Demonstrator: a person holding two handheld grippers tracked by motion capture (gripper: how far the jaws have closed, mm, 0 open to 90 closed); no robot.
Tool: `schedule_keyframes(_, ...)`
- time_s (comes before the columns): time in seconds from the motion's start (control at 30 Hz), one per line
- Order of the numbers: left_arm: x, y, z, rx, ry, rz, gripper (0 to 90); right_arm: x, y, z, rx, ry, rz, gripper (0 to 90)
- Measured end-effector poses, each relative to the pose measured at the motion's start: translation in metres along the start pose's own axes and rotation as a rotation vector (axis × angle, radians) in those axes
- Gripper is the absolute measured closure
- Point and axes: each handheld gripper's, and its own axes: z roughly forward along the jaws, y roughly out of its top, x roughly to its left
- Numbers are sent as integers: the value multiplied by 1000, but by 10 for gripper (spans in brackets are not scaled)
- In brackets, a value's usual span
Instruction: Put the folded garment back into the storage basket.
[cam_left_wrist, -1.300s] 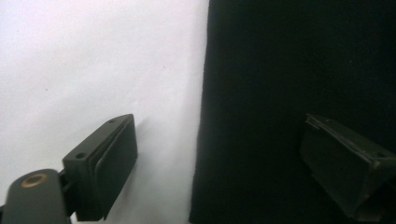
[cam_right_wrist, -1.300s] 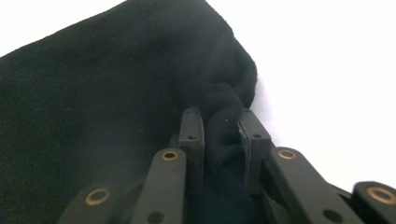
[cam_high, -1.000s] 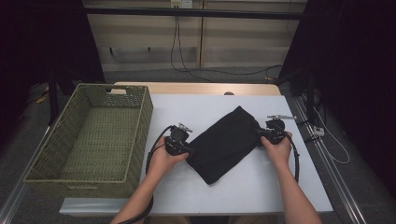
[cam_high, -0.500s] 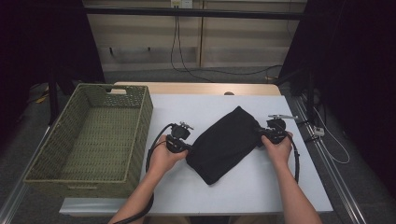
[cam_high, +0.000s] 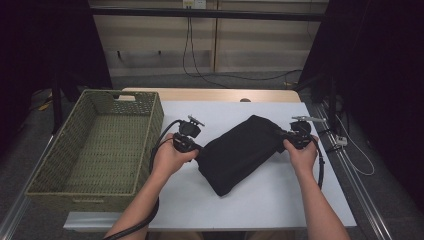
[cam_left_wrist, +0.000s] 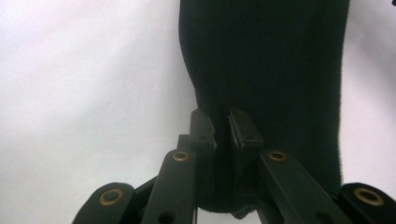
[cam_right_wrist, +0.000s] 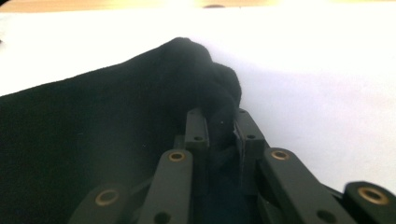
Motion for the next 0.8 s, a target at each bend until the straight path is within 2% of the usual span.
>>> schedule_keyframes(0.07,-1,3,-5,0,3,-1,818,2,4,-3,-4,4,-5,792)
schedule_keyframes(0.13,1,6,-11,5,-11,-3,818,4,7,-5,-13,4,-10,792)
schedule_keyframes(0.2,1,8,-17,8,-5,-3,818,6,10,-8,-20,10,-9,793)
schedule_keyframes(0.23,2,9,-20,19,-7,11,818,6,11,-8,-24,14,-10,792)
schedule_keyframes(0.4,2,14,-33,18,8,-3,818,14,17,-9,-27,22,-22,792)
schedule_keyframes(0.8,7,21,-53,54,22,-9,818,27,30,-7,-38,52,-27,792)
